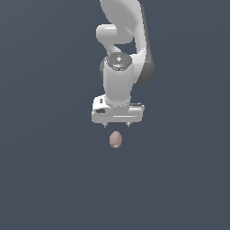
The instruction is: Pick up the object and move it to a goal position.
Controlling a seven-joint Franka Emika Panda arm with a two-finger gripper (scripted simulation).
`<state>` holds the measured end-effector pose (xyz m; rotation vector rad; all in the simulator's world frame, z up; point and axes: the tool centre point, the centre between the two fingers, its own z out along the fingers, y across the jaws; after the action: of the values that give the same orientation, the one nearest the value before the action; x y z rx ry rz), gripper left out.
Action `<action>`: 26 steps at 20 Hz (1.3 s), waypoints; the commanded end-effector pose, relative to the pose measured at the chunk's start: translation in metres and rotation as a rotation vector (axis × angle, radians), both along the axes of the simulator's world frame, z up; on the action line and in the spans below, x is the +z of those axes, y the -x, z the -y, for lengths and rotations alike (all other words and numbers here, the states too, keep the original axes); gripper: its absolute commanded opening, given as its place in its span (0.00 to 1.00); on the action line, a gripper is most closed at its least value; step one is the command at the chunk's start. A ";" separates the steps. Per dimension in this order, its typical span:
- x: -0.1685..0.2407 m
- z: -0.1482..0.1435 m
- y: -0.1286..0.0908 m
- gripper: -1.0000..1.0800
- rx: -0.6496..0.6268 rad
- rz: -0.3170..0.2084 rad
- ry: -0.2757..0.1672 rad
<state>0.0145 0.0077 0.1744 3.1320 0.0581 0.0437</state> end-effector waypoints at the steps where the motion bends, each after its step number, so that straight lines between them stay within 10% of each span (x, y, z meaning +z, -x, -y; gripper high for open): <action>1: 0.000 0.000 0.000 0.96 0.000 0.000 0.000; 26: -0.048 0.004 -0.002 0.96 -0.068 -0.019 -0.009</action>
<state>0.0167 0.0029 0.1352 3.1408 -0.0251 0.0202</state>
